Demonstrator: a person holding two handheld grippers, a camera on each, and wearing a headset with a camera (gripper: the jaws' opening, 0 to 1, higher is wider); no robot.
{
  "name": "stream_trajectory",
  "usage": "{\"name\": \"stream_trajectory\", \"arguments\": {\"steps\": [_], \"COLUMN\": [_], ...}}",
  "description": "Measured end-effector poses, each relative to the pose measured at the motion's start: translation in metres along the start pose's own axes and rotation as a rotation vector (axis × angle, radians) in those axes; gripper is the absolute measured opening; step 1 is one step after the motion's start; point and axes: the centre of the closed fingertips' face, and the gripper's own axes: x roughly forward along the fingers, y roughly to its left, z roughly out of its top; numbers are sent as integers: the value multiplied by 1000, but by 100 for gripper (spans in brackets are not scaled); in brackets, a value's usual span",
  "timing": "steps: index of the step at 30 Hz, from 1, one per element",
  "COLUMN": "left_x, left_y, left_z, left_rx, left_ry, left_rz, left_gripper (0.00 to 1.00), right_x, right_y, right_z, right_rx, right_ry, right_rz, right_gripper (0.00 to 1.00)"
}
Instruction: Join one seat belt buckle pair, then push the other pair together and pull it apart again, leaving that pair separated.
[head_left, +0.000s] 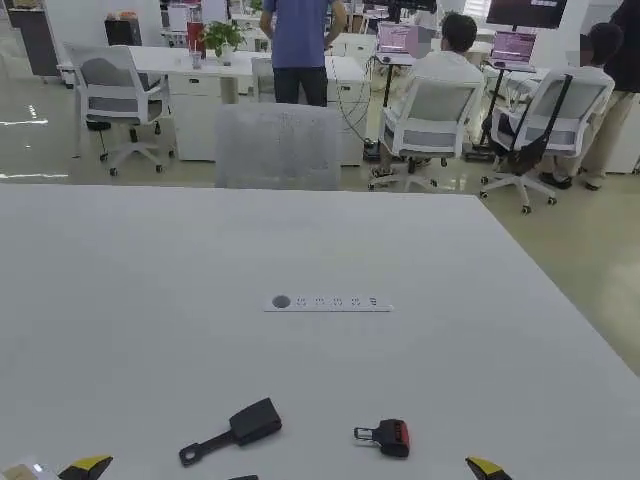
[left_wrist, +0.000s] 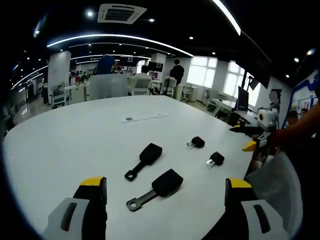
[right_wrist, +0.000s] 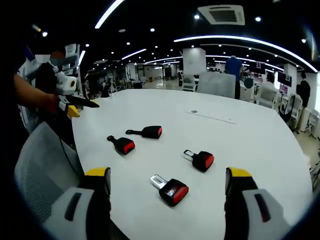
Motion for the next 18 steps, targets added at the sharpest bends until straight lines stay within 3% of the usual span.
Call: {"name": "stream_trajectory", "arguments": {"steps": [18], "left_x": [1], "left_y": [-3], "left_z": [0], "left_rx": [4], "left_ry": [1], "left_rz": [-5], "left_gripper": [100], "right_x": [-1], "right_y": [2], "right_z": [1], "right_rx": [-3], "right_ry": [-1], "right_rz": [6], "right_gripper": [97]}}
